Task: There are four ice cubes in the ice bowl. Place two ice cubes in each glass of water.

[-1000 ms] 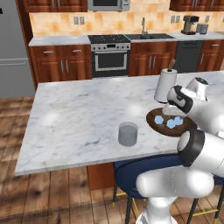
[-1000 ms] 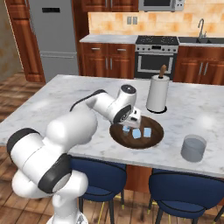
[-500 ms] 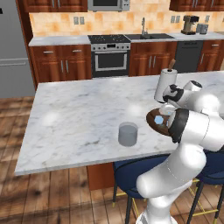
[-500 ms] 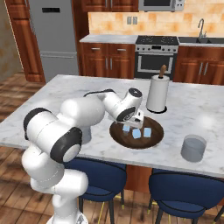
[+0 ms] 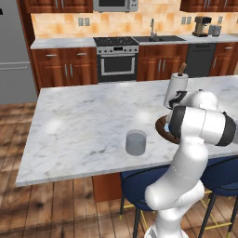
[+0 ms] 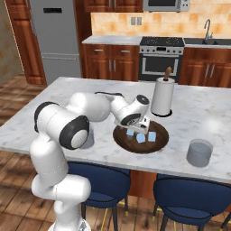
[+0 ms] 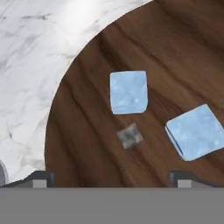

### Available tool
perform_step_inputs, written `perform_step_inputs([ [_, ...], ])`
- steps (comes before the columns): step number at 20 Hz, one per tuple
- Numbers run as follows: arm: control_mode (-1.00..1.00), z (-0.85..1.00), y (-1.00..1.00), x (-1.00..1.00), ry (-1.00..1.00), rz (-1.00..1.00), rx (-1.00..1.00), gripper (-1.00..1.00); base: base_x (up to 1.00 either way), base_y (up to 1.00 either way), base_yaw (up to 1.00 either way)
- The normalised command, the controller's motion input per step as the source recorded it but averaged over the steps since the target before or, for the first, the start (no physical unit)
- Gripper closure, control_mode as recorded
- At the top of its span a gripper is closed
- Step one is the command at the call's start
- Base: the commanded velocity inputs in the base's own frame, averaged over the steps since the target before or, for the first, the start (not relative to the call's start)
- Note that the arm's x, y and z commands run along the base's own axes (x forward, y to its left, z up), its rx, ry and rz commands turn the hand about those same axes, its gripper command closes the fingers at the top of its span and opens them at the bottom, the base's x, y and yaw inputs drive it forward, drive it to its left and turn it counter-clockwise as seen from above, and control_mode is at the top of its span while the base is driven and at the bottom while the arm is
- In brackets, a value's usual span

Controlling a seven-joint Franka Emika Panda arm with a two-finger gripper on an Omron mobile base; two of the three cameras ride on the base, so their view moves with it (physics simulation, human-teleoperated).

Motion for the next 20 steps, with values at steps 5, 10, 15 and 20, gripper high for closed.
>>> perform_step_inputs([
  [5,-1.00,-0.25,-0.04,0.38,0.02,0.00,0.05,-1.00,0.00,0.00,0.00],
  [10,-1.00,-0.17,-0.15,0.42,0.02,0.00,0.07,-1.00,0.00,0.00,0.00],
  [15,-1.00,-0.21,-0.12,0.40,0.04,0.03,0.06,-1.00,0.00,0.00,0.00],
  [20,-1.00,-0.33,0.00,0.08,0.06,0.06,0.02,-1.00,0.00,0.00,0.00],
])
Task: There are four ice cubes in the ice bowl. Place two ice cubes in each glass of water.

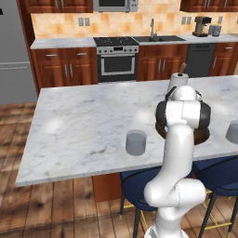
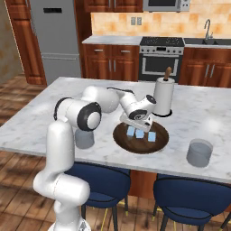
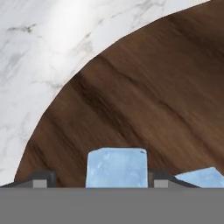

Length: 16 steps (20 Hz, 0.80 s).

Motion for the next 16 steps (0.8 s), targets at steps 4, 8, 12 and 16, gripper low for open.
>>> perform_step_inputs([
  [4,-1.00,-0.41,0.00,-0.11,0.08,0.05,0.00,-1.00,0.00,0.00,0.00],
  [8,-1.00,-0.39,0.00,-0.34,0.09,0.07,0.00,-1.00,0.00,0.00,0.00],
  [12,-1.00,-0.45,0.00,-0.59,0.08,0.10,0.00,-1.00,0.00,0.00,0.00],
  [16,-1.00,-0.47,0.00,-0.18,0.03,0.08,0.00,1.00,0.00,0.00,0.00],
])
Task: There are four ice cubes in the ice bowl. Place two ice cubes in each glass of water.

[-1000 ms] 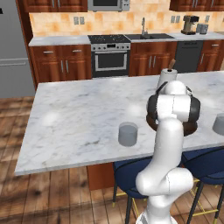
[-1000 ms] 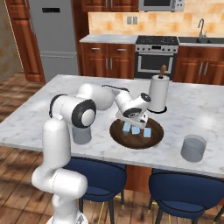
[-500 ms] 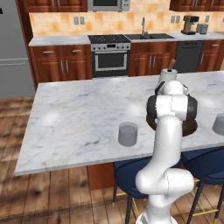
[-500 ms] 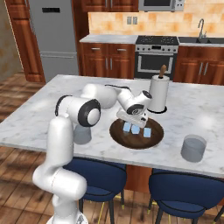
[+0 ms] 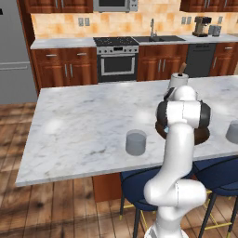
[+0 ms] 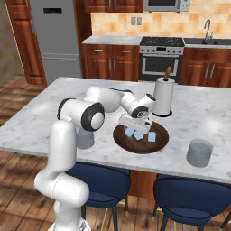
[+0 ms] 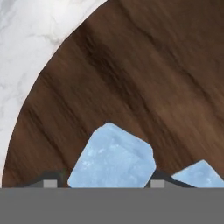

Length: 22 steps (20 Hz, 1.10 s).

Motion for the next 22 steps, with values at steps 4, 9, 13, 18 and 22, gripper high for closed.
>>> perform_step_inputs([
  [4,-1.00,-0.08,0.00,0.00,0.00,0.08,0.00,1.00,0.00,0.00,0.00],
  [9,-1.00,0.18,0.00,-0.07,0.00,0.08,0.02,1.00,0.00,0.00,0.00],
  [13,-1.00,0.40,0.00,-0.24,-0.03,0.07,0.05,1.00,0.00,0.00,0.00],
  [18,-1.00,0.43,0.16,-0.56,-0.13,0.07,0.02,1.00,0.00,0.00,0.00],
  [22,-1.00,0.47,0.84,-0.66,-0.11,0.04,-0.02,1.00,0.00,0.00,0.00],
])
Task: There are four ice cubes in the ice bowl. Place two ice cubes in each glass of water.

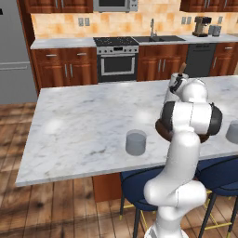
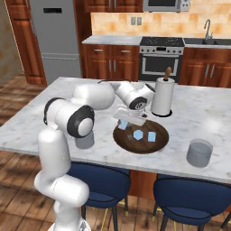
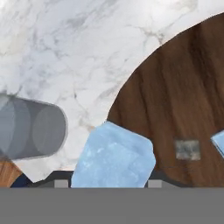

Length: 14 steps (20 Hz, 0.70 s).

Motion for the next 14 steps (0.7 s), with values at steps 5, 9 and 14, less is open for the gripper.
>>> perform_step_inputs([
  [5,-1.00,0.62,1.00,-0.44,0.00,0.00,-0.06,1.00,0.00,0.00,0.00],
  [9,-1.00,0.44,1.00,-0.33,0.05,0.00,-0.04,1.00,0.00,0.00,0.00],
  [14,-1.00,-0.07,0.96,0.00,0.24,0.00,-0.02,1.00,0.00,0.00,0.00],
])
